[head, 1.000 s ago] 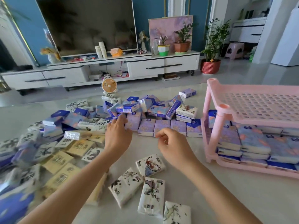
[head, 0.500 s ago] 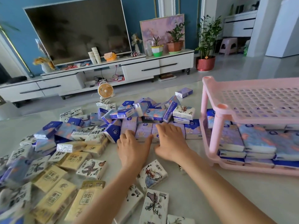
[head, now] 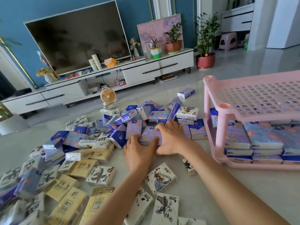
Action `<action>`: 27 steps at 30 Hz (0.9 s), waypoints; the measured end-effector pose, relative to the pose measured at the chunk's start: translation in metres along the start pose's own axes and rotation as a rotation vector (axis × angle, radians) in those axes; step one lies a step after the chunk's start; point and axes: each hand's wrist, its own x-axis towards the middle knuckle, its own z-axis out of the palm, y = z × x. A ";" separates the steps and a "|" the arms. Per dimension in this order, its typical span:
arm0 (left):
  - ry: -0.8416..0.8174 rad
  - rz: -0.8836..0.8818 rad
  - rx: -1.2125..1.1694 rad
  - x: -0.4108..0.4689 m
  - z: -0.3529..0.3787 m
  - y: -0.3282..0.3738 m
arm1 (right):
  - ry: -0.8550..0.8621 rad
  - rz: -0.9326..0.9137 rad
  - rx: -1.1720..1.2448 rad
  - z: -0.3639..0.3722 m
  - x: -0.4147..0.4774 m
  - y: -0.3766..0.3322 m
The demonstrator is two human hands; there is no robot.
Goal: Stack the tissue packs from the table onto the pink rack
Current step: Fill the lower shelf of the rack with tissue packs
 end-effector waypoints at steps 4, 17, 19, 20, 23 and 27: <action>-0.047 -0.159 -0.060 0.010 -0.003 0.008 | 0.073 -0.093 0.046 -0.006 -0.016 -0.007; 0.004 -0.012 0.027 -0.035 -0.044 0.028 | 0.318 -0.119 0.559 -0.012 -0.119 0.007; 0.069 0.064 -0.069 -0.064 -0.067 0.029 | 0.341 -0.134 0.558 -0.016 -0.146 0.015; 0.103 0.091 -0.126 -0.080 -0.078 0.028 | 0.357 -0.148 0.570 -0.020 -0.156 0.018; 0.179 0.290 -0.305 -0.136 -0.101 0.035 | 0.465 -0.113 0.608 -0.036 -0.189 0.041; 0.155 0.619 -0.399 -0.197 -0.087 0.058 | 0.755 0.128 0.637 -0.053 -0.232 0.079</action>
